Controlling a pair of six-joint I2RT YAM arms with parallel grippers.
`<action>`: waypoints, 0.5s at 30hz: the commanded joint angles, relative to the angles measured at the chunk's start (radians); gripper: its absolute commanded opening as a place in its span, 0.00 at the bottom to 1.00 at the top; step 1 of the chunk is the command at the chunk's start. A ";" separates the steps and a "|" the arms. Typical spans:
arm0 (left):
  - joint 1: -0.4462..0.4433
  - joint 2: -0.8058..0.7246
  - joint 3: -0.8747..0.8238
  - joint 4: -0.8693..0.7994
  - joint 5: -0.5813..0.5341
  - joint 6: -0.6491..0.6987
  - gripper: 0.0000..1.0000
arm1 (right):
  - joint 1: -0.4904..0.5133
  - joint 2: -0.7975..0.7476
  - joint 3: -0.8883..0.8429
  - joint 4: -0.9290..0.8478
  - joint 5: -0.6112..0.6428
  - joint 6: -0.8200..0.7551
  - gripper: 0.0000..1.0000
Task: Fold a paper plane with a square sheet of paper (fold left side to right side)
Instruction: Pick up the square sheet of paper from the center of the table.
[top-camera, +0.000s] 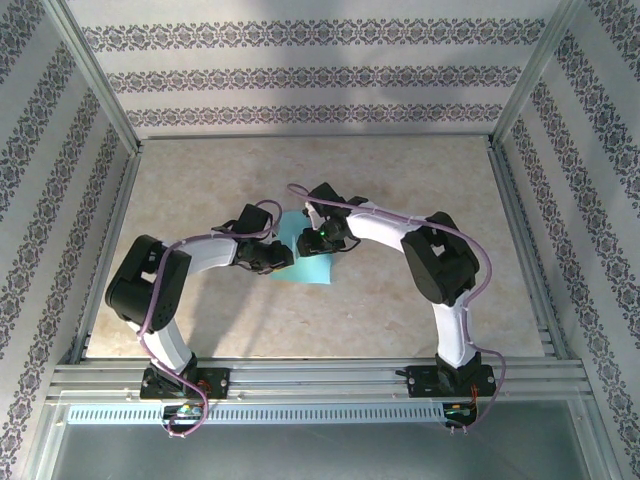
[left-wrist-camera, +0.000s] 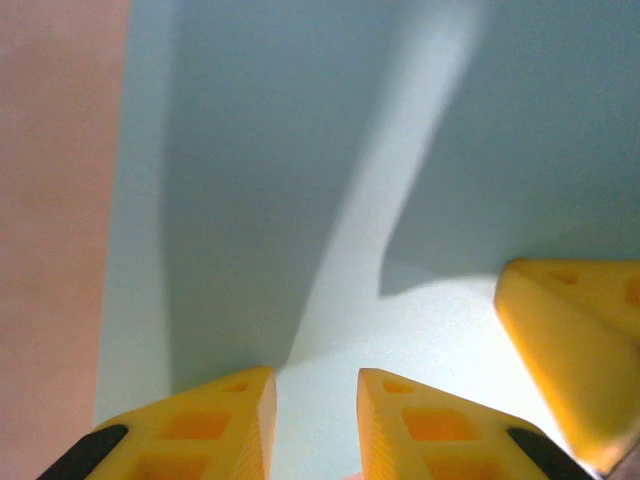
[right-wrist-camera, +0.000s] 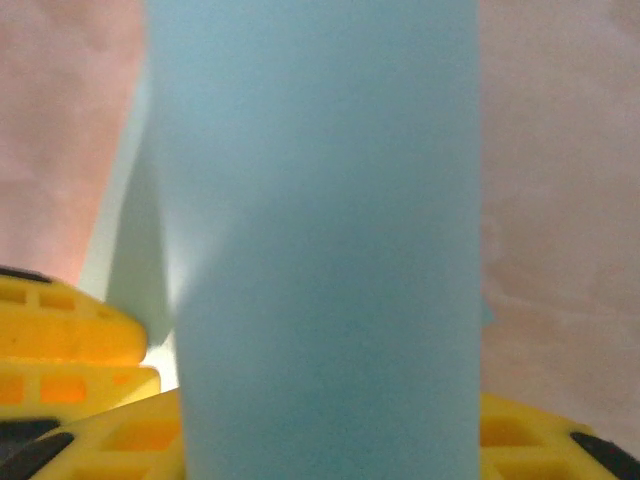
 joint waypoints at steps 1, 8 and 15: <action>0.023 -0.093 -0.021 0.008 -0.017 0.021 0.30 | -0.033 -0.082 -0.046 0.074 -0.104 0.028 0.41; 0.145 -0.289 -0.140 0.181 0.099 -0.009 0.45 | -0.091 -0.234 -0.166 0.194 -0.248 0.032 0.39; 0.227 -0.415 -0.197 0.363 0.329 -0.021 0.58 | -0.185 -0.394 -0.267 0.311 -0.469 0.051 0.38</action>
